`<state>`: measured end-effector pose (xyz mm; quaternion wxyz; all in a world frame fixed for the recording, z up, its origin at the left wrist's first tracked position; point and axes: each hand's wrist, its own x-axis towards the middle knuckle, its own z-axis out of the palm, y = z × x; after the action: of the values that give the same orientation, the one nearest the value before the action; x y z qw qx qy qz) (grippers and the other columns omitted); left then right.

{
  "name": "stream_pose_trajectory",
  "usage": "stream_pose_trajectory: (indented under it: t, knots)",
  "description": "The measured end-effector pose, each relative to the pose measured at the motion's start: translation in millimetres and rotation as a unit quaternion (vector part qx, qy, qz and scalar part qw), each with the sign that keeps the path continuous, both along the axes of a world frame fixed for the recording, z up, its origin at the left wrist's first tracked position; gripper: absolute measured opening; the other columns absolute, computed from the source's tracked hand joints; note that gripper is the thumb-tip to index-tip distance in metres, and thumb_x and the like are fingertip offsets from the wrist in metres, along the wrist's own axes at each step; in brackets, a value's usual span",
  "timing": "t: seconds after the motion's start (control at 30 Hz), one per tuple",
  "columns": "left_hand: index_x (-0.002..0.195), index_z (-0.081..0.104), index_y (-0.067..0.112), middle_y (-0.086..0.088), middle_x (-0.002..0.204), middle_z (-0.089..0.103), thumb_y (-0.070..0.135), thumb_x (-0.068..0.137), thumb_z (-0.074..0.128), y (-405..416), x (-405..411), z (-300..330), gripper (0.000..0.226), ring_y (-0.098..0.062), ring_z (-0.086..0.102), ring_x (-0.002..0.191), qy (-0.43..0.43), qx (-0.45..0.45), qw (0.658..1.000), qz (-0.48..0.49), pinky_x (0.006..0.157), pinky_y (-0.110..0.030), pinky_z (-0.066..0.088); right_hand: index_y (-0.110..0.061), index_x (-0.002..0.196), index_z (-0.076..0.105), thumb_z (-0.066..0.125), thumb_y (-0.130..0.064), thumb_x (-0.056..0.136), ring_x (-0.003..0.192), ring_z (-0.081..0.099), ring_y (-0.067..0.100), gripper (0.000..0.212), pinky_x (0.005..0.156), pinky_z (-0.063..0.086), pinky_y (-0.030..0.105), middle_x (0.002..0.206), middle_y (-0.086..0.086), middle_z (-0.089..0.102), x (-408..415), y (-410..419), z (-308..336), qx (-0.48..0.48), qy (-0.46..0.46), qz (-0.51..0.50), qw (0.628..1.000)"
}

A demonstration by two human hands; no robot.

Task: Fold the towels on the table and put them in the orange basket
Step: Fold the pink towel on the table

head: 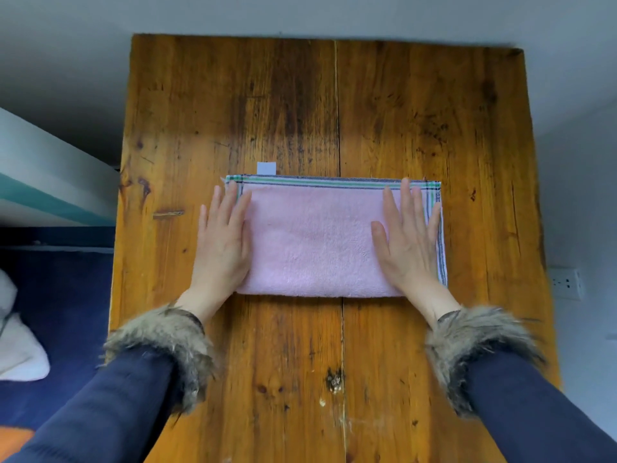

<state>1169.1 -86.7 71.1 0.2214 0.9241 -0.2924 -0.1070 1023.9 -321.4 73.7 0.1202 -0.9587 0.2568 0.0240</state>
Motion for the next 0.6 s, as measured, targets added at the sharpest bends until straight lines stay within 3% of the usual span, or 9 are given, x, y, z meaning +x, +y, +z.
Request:
stream_pose_trajectory:
  t: [0.1,0.2,0.3,0.5,0.6]
  knots:
    - [0.135,0.042,0.007,-0.014,0.138,0.042,0.012,0.092,0.049,11,-11,8,0.044,-0.032,0.034,0.13,0.01,-0.041,0.984,0.171,0.104,-0.043,0.026,-0.02,0.149,0.008,0.012,-0.048,0.097,0.144,0.002,0.021,0.059,0.114,-0.006,0.048,0.156,0.003,0.003,2,39,2,0.0,-0.01,0.064,0.998]
    - [0.125,0.05,0.013,-0.013,0.128,0.044,0.026,0.086,0.061,13,-11,14,0.042,-0.032,0.033,0.121,0.094,0.002,0.956,0.276,0.099,-0.042,0.026,-0.02,0.148,0.019,0.022,-0.045,0.095,0.144,0.01,0.025,0.058,0.113,0.0,0.052,0.156,0.006,0.013,9,72,-1,0.003,0.0,0.077,0.997]
    - [0.115,0.056,0.015,-0.011,0.123,0.045,0.035,0.084,0.063,11,-3,18,0.037,-0.031,0.033,0.119,0.111,0.055,0.957,0.262,0.097,-0.041,0.026,-0.02,0.147,0.024,0.022,-0.045,0.095,0.144,0.013,0.025,0.058,0.112,0.0,0.053,0.156,0.007,0.018,13,82,-9,-0.004,0.024,0.06,0.998]
    - [0.105,0.063,0.017,-0.012,0.122,0.048,0.038,0.085,0.06,7,8,24,0.029,-0.033,0.036,0.117,0.161,0.122,0.948,0.245,0.093,-0.041,0.029,-0.021,0.148,0.018,0.019,-0.047,0.095,0.144,0.009,0.022,0.059,0.112,0.002,0.054,0.156,0.003,0.016,13,84,-21,-0.042,0.041,0.051,0.997]
    - [0.085,0.064,0.019,-0.008,0.112,0.058,0.033,0.081,0.06,6,14,23,0.015,-0.031,0.047,0.107,0.177,0.118,0.95,0.228,0.088,-0.041,0.034,-0.021,0.148,0.014,0.02,-0.047,0.095,0.144,0.008,0.021,0.059,0.112,0.004,0.054,0.156,0.003,0.016,13,85,-22,-0.043,0.038,0.048,0.997]
